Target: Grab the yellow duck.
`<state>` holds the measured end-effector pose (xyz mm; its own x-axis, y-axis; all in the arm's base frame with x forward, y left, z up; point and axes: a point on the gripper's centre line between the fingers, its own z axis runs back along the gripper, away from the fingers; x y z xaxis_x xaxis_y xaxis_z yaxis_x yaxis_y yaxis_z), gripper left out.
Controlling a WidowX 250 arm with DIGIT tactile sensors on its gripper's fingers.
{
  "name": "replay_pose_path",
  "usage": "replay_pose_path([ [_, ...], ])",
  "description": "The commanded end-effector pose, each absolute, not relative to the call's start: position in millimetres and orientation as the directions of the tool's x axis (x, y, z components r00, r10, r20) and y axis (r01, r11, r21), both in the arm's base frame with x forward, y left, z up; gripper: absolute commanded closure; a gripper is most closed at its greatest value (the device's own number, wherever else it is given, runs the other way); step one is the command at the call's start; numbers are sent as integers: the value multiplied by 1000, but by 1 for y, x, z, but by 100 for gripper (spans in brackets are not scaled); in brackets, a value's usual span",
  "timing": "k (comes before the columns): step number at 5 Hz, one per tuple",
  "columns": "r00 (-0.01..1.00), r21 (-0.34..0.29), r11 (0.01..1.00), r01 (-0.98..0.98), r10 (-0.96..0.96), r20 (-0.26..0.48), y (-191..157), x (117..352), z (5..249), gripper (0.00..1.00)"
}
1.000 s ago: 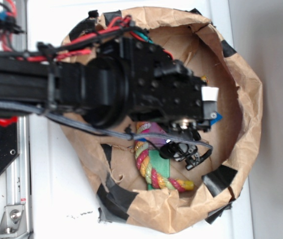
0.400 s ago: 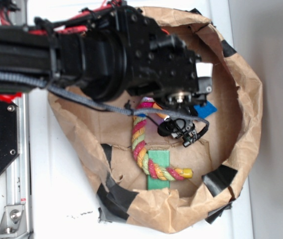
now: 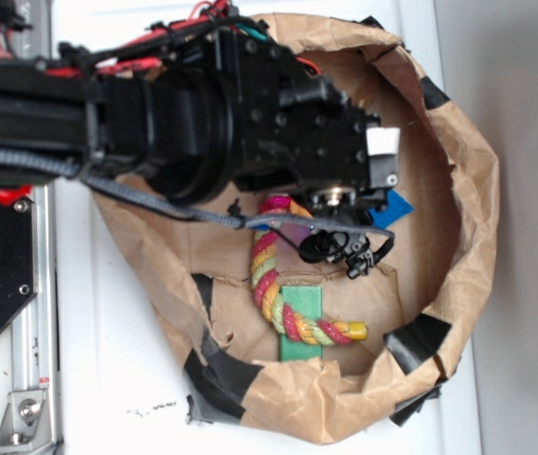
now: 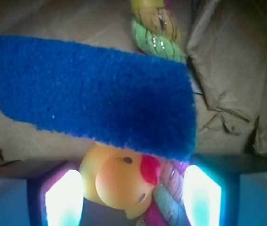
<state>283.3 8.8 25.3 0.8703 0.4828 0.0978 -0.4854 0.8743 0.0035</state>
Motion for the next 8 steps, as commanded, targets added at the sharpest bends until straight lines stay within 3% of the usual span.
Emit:
replay_pose_path([
  [1, 871, -38, 880, -474, 474, 125, 7, 279, 42, 100],
  [2, 862, -55, 872, -487, 490, 130, 11, 273, 64, 0],
  [3, 867, -125, 885, -449, 465, 180, 12, 267, 83, 0],
  [4, 876, -128, 895, -428, 446, 186, 7, 273, 79, 0],
  [6, 889, -144, 901, -408, 429, 162, 5, 289, 50, 0],
  [7, 915, -183, 919, -349, 377, 146, -6, 304, 28, 0],
  [8, 922, -170, 923, -345, 367, 122, -12, 306, 22, 0],
])
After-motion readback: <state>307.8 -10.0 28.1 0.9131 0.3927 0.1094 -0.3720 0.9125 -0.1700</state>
